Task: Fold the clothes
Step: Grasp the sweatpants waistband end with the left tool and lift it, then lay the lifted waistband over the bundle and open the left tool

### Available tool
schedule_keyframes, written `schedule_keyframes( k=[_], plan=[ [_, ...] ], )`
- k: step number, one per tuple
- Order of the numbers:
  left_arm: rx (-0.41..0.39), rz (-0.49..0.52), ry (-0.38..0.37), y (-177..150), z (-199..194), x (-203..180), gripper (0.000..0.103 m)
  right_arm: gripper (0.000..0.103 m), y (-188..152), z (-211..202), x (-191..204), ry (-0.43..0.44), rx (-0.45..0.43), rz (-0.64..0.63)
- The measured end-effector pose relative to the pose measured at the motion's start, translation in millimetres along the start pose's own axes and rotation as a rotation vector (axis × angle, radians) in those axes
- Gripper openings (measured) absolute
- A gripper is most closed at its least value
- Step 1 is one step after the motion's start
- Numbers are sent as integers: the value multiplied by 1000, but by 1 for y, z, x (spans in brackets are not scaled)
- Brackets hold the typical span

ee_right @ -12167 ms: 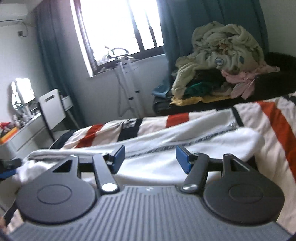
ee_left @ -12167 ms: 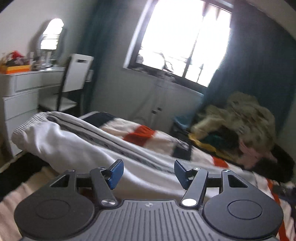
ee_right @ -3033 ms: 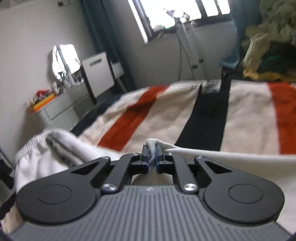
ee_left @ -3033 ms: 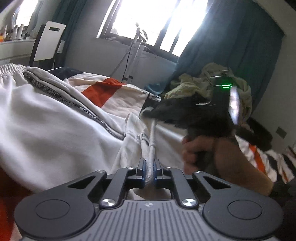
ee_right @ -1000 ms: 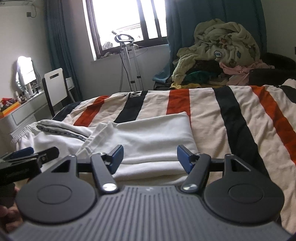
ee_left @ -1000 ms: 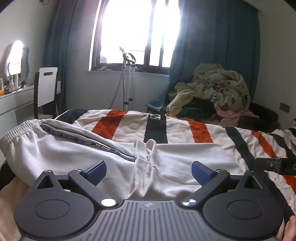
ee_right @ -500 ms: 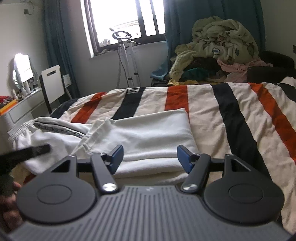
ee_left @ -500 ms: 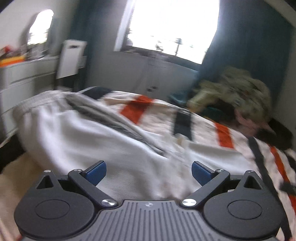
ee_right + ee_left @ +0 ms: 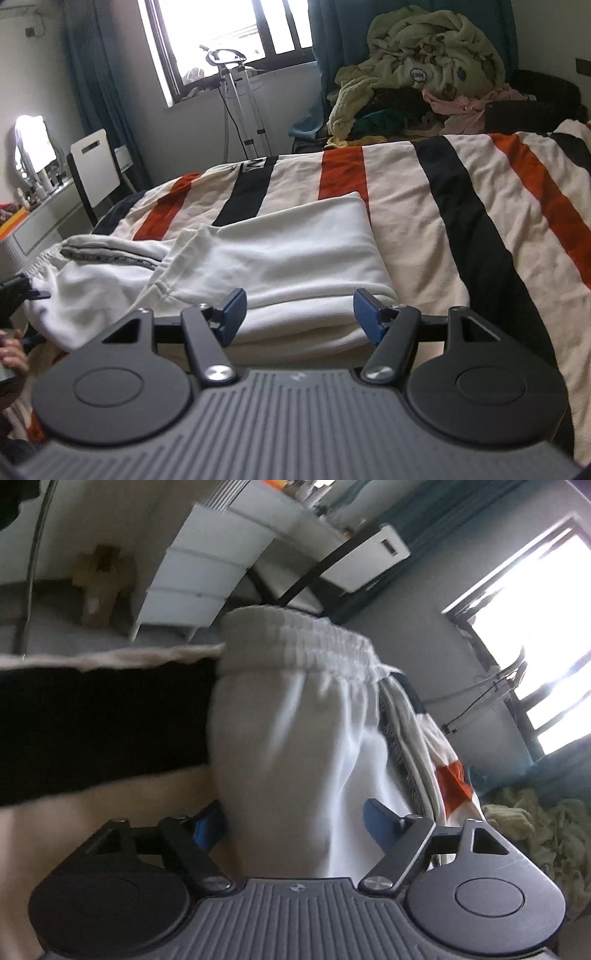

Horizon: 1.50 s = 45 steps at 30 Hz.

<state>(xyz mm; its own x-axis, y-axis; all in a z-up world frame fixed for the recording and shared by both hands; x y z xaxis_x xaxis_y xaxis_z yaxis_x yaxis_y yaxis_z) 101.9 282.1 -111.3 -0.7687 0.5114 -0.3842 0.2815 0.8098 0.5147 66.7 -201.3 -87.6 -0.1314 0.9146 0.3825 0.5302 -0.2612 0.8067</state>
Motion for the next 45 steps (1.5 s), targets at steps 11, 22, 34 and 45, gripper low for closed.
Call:
schedule_keyframes(
  k=[11,22,34,45],
  plan=[
    [-383,308,81,-7,-13,-50,8,66,11,-6,-25,-1,-25,109],
    [-779,611,-7,-51,-140,-180,7,66,18,-37,-51,55,-111,231],
    [-964,994,-298,-314,-195,-310,7,68,24,-62,-100,68,-205,405],
    [-761,1374,-306,-463,-88,-317,9,68,17,-49,-122,81,-177,478]
  ],
)
Point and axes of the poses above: each gripper's, at about its wrist camera, not at the fingertips, and z roughly the way its jaws point, x to its left, y to its top, the point moved 5 cm from there along z, roughly the way its jaws point, and after that the axes turned 15 degrees about y, right-handed, at the moved point
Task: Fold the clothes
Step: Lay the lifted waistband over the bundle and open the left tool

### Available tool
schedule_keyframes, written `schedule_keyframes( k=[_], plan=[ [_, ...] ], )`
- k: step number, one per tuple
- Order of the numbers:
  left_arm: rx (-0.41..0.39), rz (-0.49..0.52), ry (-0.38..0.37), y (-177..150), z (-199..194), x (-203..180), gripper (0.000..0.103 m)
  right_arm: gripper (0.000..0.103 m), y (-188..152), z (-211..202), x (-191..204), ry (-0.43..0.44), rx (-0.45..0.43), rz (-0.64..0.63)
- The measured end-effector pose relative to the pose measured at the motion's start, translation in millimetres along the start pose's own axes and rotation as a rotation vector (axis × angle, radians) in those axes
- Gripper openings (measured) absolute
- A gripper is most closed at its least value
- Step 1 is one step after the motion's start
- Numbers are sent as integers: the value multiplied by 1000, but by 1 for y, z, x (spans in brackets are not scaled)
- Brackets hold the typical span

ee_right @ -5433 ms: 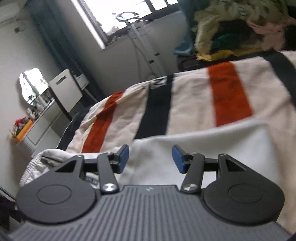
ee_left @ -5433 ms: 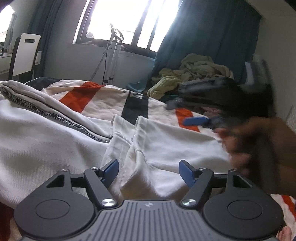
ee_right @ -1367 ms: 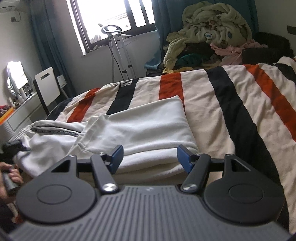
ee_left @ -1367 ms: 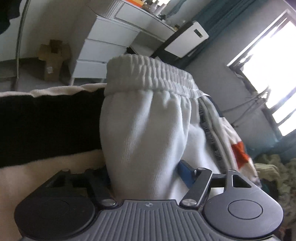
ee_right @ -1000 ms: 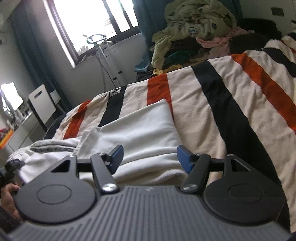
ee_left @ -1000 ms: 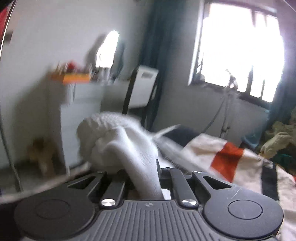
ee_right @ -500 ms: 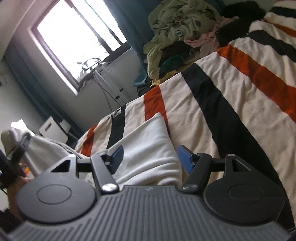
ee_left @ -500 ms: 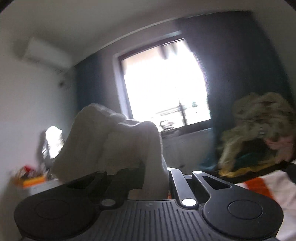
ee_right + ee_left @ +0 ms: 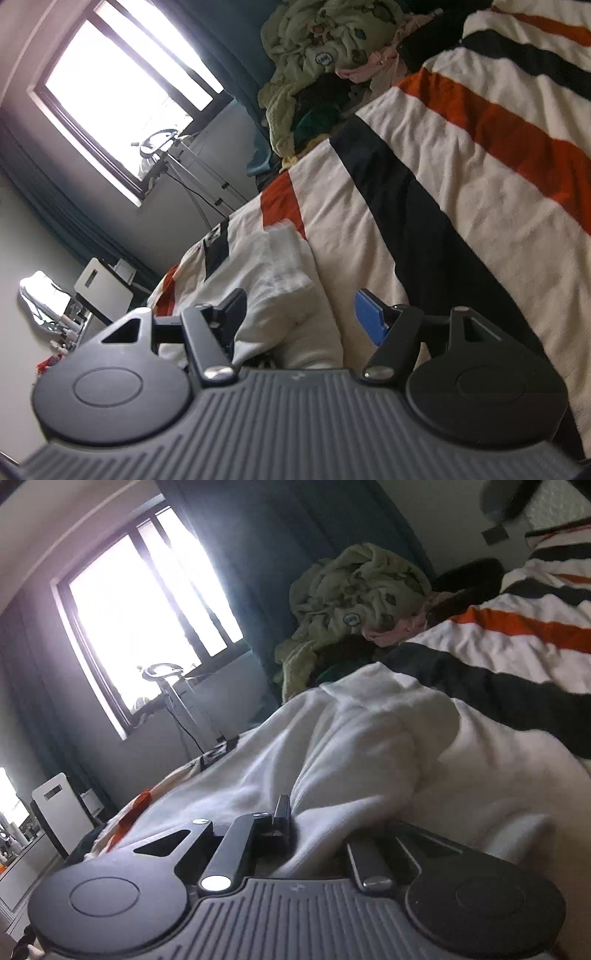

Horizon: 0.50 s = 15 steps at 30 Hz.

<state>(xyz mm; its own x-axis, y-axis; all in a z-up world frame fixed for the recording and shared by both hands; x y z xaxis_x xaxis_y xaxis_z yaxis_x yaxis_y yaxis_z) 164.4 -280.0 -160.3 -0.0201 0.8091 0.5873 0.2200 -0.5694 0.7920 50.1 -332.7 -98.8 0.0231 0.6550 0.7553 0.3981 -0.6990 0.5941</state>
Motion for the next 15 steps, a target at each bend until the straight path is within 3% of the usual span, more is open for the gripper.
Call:
schedule_keyframes(
  k=[1,4,5,6,7,8,10,15],
  plan=[
    [14,-17,-18,-1,2,3,11,68,0,2,-1,0,4,6],
    [67,-52,-90,2,9,13,30,68,-2,6,-2,0,16,15],
    [73,-50,-101,-1,9,23,48,68,-3,7,-2,0,18,15],
    [78,-48,-110,-6,8,34,59,68,-3,7,-2,0,21,16],
    [79,-39,-123,-8,-3,41,64,68,-4,8,-2,1,24,19],
    [80,-29,-136,-9,-14,48,74,68,-5,8,-2,4,28,26],
    [105,8,-195,-24,-42,76,78,68,-7,9,-1,15,40,36],
    [159,4,-176,-42,-60,127,83,68,-15,16,3,61,85,63]
  ],
)
Point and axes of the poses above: each gripper's, at about its wrist camera, not at the fingertips, and z roughly the way its jaws point, x to its left, y to its top, the point moved 5 cm from there along z, roughly the way its jaws point, and after that the axes turned 15 degrees about y, right-handed, at the moved point
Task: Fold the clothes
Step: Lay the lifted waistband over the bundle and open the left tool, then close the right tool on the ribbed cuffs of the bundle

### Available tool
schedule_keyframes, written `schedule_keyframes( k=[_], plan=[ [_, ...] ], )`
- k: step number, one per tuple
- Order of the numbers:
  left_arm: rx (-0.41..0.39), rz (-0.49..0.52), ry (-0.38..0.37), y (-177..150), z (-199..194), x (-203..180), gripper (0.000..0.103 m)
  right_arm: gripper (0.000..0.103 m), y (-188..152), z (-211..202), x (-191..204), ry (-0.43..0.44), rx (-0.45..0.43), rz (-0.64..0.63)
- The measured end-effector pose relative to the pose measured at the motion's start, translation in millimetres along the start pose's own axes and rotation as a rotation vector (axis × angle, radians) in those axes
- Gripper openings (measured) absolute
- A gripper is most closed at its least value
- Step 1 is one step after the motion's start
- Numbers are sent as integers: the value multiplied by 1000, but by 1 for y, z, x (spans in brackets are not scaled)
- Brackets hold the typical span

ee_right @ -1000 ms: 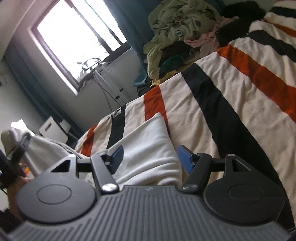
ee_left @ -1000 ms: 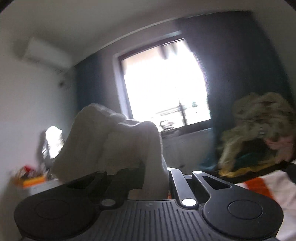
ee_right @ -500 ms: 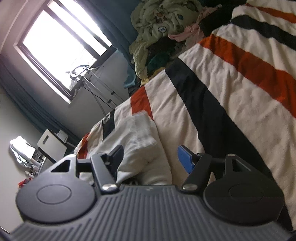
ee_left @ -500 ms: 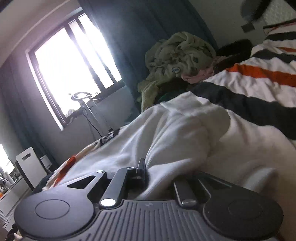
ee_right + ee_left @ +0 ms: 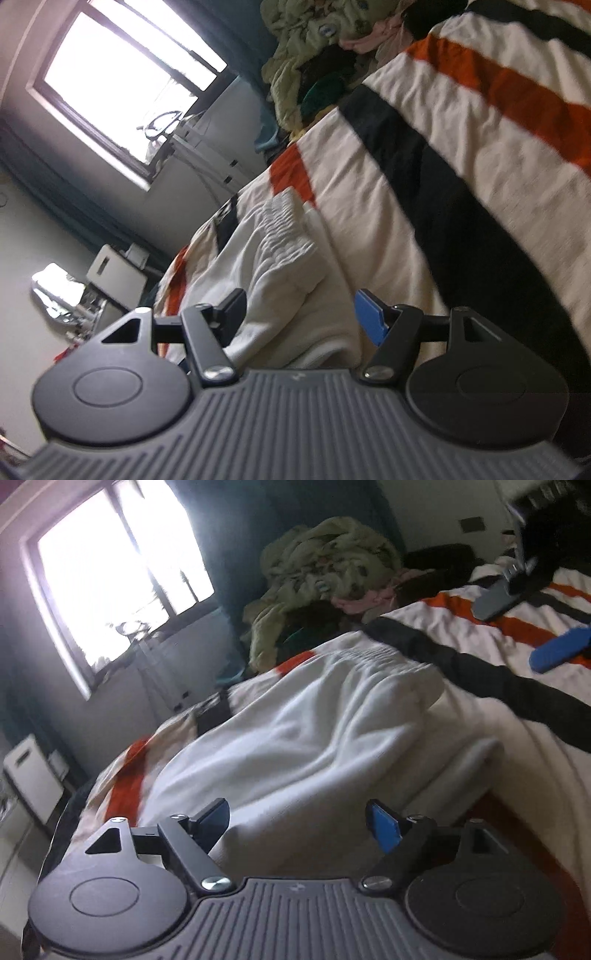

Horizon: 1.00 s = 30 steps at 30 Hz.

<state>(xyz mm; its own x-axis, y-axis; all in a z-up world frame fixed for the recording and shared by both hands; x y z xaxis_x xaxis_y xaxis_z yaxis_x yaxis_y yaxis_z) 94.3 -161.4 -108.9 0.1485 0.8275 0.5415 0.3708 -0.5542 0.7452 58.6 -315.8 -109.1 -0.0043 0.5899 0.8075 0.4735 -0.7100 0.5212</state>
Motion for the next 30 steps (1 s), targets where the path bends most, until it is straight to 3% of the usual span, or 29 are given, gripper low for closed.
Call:
schedule_keyframes(
  k=[5,8,11,13,18,21,27,30],
  plan=[
    [114,-100,76,-32,-12,40,86,67,-16,17,3,71,100,68],
    [169,-252,126,-43,-9,68,86,68,-25,30,3,96,175,125],
    [229,-456,111,-57,-9,97,86,67,-23,46,3,104,222,221],
    [234,-494,121,-63,-9,108,86,67,-21,59,1,96,254,285],
    [241,-493,95,-73,-8,101,86,67,-20,88,-9,37,284,415],
    [217,-486,112,-70,-3,99,87,68,-19,100,-17,39,223,436],
    [205,-454,113,-73,12,90,91,67,-20,107,-20,87,176,407],
    [204,-469,118,-75,12,92,91,61,-15,103,-19,83,120,342]
  ],
)
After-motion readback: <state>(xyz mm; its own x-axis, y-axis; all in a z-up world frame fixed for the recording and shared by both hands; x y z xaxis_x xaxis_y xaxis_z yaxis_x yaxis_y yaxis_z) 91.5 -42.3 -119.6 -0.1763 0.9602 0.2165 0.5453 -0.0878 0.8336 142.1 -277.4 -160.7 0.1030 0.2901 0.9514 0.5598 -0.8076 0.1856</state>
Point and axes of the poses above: each gripper's, at about its wrist camera, not at the fingertips, and z roughly the way its jaws point, x to its left, y to its top, the point moved 5 cm from there along z, roughly the way its jaws point, and after that the axes turned 15 degrees about y, right-handed, at the moved point
